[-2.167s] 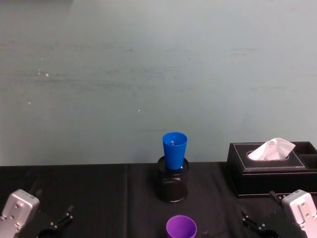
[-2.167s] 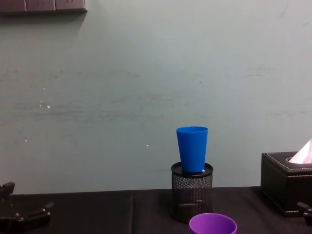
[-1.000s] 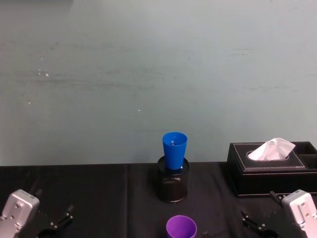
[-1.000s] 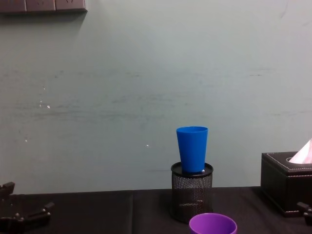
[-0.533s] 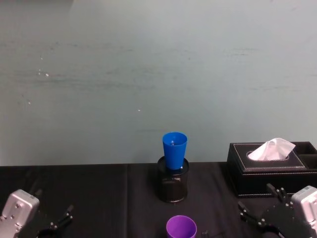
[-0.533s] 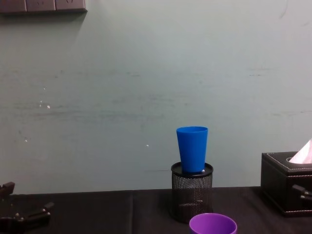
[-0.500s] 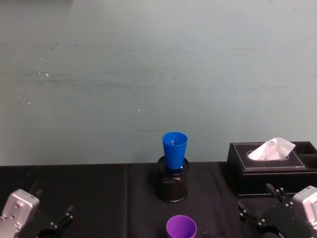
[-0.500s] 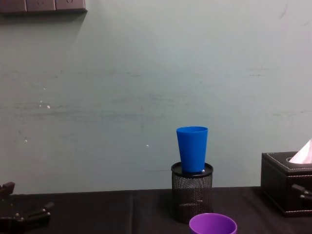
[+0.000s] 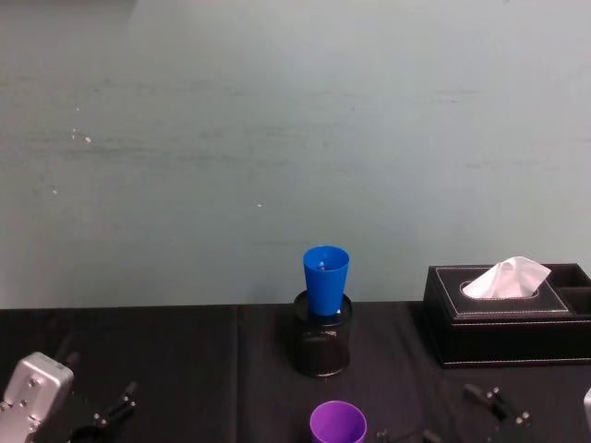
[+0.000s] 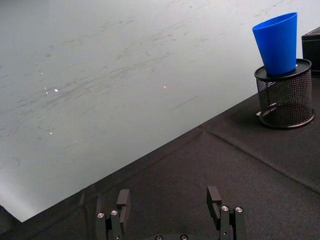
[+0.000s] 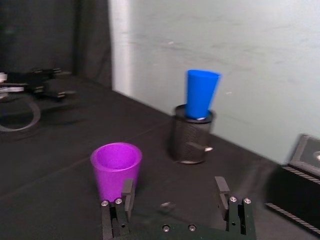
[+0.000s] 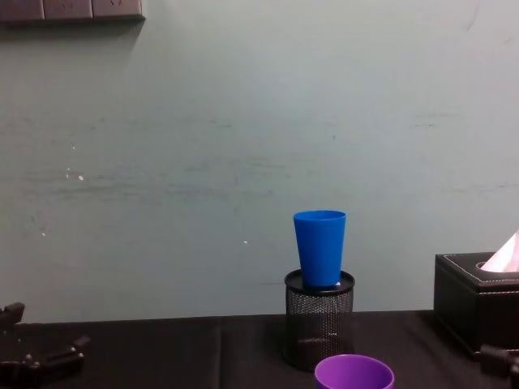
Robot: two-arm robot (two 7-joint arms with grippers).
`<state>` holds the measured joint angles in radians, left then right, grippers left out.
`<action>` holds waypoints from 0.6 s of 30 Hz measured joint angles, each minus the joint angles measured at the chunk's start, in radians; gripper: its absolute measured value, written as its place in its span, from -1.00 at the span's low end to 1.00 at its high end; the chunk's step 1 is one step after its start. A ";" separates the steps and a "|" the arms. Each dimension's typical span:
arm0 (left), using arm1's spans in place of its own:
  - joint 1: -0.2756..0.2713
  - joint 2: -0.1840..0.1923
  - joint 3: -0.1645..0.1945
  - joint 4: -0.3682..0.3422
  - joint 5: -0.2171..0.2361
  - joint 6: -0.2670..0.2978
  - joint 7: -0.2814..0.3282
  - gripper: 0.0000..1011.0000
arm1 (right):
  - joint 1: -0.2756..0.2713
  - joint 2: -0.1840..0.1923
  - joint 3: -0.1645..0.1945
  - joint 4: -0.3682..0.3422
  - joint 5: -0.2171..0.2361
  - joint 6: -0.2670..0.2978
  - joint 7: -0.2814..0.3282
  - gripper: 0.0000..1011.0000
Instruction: Pick up one cup with a gripper and tap it against the other cup.
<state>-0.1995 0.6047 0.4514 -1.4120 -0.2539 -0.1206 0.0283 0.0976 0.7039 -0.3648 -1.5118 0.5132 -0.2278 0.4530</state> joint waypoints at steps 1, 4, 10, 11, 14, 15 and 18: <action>0.000 0.000 0.000 0.000 0.000 0.000 0.000 0.98 | 0.001 0.001 -0.002 0.003 0.005 0.002 0.017 0.98; 0.000 0.000 0.000 0.000 0.000 0.000 0.000 0.98 | 0.013 0.002 -0.013 0.016 0.017 0.010 0.077 0.98; 0.000 0.000 0.000 0.000 0.000 0.000 0.000 0.98 | 0.044 -0.019 -0.034 0.046 0.016 0.020 0.152 0.98; 0.000 0.000 0.000 0.000 0.000 0.000 0.000 0.98 | 0.049 -0.024 -0.037 0.053 0.015 0.020 0.160 0.98; 0.000 0.000 0.000 0.000 0.000 0.000 0.000 0.98 | 0.073 -0.045 -0.052 0.082 0.009 0.026 0.192 0.98; 0.000 0.000 0.000 0.000 0.000 0.000 0.000 0.98 | 0.079 -0.051 -0.055 0.089 0.007 0.028 0.198 0.98; 0.000 0.000 0.000 0.000 0.000 0.000 0.000 0.98 | 0.117 -0.081 -0.075 0.138 -0.007 0.042 0.232 0.98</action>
<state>-0.1995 0.6047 0.4514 -1.4120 -0.2539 -0.1205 0.0283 0.2145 0.6231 -0.4397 -1.3741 0.5057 -0.1854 0.6845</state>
